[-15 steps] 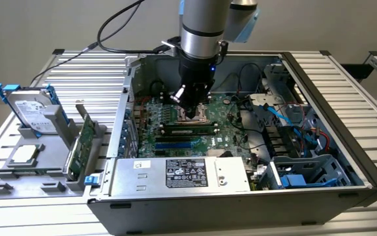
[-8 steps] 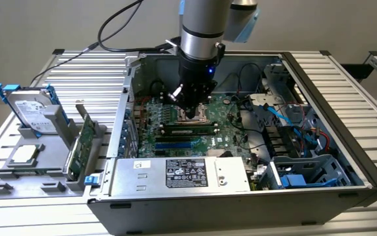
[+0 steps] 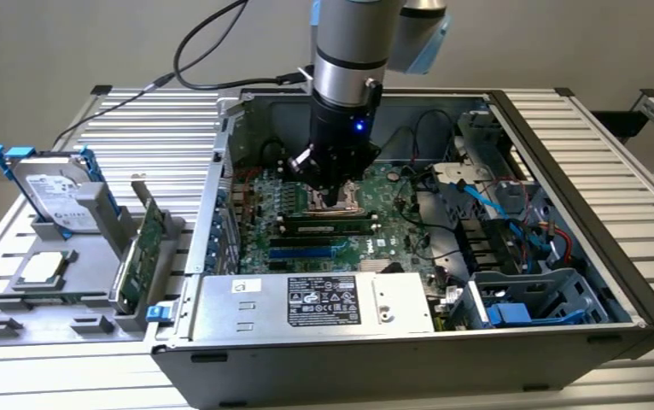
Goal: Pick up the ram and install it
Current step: 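Press down the ram until it locks into place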
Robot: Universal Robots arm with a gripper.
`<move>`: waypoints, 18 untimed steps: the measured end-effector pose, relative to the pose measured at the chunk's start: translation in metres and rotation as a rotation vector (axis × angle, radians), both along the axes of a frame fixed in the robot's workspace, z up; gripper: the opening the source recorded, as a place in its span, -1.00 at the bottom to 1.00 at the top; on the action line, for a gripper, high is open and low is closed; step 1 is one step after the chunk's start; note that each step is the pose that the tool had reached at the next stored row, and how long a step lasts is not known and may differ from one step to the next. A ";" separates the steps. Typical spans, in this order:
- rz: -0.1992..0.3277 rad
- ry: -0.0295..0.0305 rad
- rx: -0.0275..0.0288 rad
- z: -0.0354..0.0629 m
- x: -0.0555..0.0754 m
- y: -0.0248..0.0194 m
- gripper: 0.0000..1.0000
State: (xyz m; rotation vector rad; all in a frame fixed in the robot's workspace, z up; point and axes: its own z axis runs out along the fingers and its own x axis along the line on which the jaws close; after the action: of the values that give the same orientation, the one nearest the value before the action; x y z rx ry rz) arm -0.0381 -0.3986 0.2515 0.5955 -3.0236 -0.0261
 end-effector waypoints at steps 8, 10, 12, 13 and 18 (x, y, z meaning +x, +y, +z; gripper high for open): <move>-0.121 -0.0010 0.0000 -0.0017 0.000 0.0000 -0.79; -0.150 -0.0013 0.0000 -0.0021 0.000 0.0000 -0.79; -0.179 -0.0016 0.0000 -0.0025 0.000 0.0000 -0.79; -0.194 -0.0017 0.0000 -0.0027 0.000 0.0000 -0.79; -0.266 -0.0022 -0.0001 -0.0033 0.000 0.0000 -0.79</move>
State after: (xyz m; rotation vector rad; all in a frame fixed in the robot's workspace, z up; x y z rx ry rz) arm -0.0381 -0.3986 0.2482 0.1894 -3.0807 -0.0374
